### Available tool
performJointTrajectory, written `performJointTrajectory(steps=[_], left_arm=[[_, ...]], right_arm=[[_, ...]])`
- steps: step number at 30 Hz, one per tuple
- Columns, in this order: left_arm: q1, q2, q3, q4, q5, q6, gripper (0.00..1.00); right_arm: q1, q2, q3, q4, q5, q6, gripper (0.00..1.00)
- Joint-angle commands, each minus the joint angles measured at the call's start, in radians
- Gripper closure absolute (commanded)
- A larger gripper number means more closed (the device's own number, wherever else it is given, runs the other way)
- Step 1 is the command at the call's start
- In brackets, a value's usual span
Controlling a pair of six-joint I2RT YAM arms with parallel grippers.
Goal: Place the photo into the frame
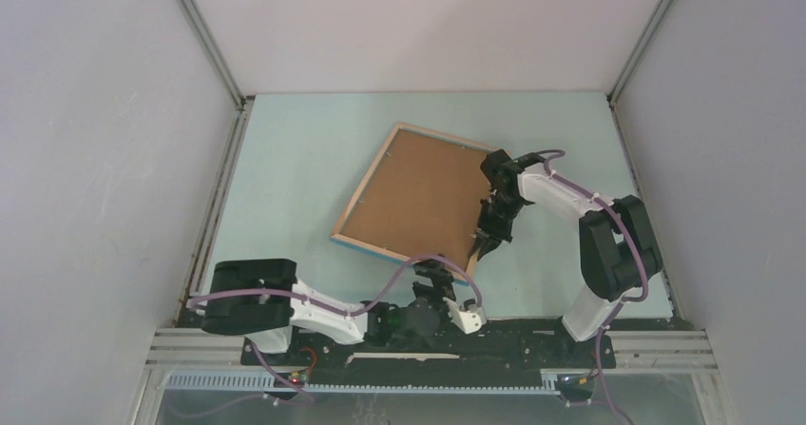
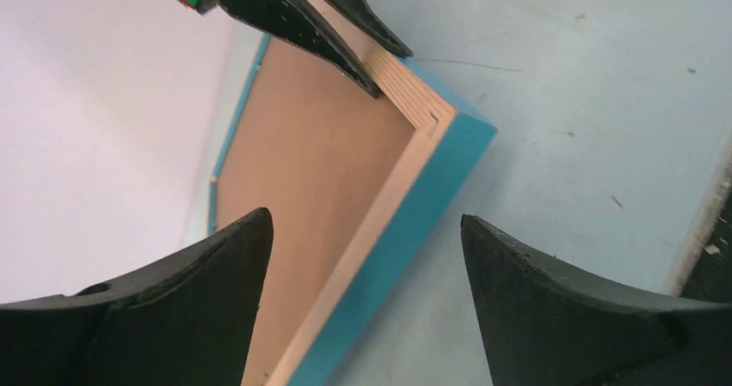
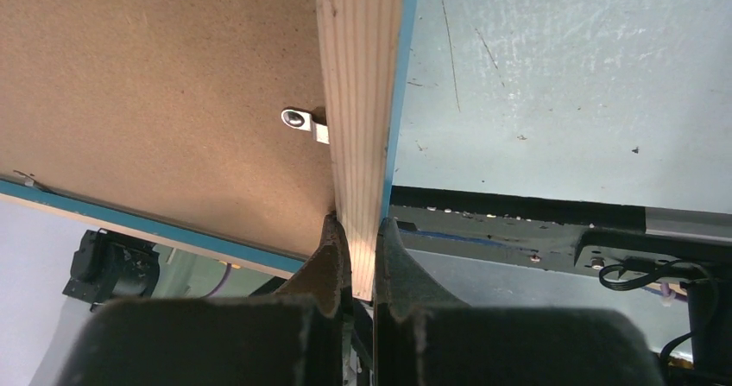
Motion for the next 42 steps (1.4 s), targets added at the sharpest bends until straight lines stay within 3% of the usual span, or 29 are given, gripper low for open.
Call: performJointTrajectory(steps=[1, 5, 19, 22, 27, 30, 33, 35, 39, 42], left_arm=[[0.0, 0.078, 0.102, 0.074, -0.131, 0.106, 0.16], [0.005, 0.144, 0.139, 0.101, -0.16, 0.172, 0.29], [0.069, 0.271, 0.229, 0.129, -0.205, 0.323, 0.25], [0.073, 0.247, 0.242, 0.129, -0.207, 0.327, 0.49], [0.067, 0.197, 0.226, 0.13, -0.191, 0.349, 0.69], [0.068, 0.16, 0.213, 0.129, -0.182, 0.349, 0.87], [0.068, 0.133, 0.207, 0.134, -0.187, 0.34, 1.0], [0.068, 0.117, 0.202, 0.157, -0.187, 0.335, 1.0], [0.066, 0.07, 0.202, 0.165, -0.178, 0.307, 1.0], [0.067, 0.023, 0.199, 0.159, -0.163, 0.274, 1.0]], right_arm=[[-0.019, -0.042, 0.049, -0.045, -0.067, -0.004, 1.0], [-0.032, -0.048, 0.044, -0.05, -0.072, -0.008, 1.0], [-0.043, -0.069, 0.021, -0.049, -0.107, 0.004, 1.0], [-0.043, -0.079, 0.021, -0.051, -0.101, 0.0, 1.0], [-0.049, -0.09, 0.017, -0.039, -0.111, -0.036, 1.0], [-0.052, -0.114, 0.014, -0.013, -0.122, -0.053, 1.0], [-0.062, -0.167, 0.015, 0.022, -0.1, -0.075, 0.75], [-0.072, -0.207, 0.014, 0.049, -0.085, -0.111, 0.61], [-0.115, -0.289, 0.026, 0.075, -0.051, -0.182, 0.16], [-0.129, -0.402, 0.071, 0.073, 0.068, -0.234, 0.03]])
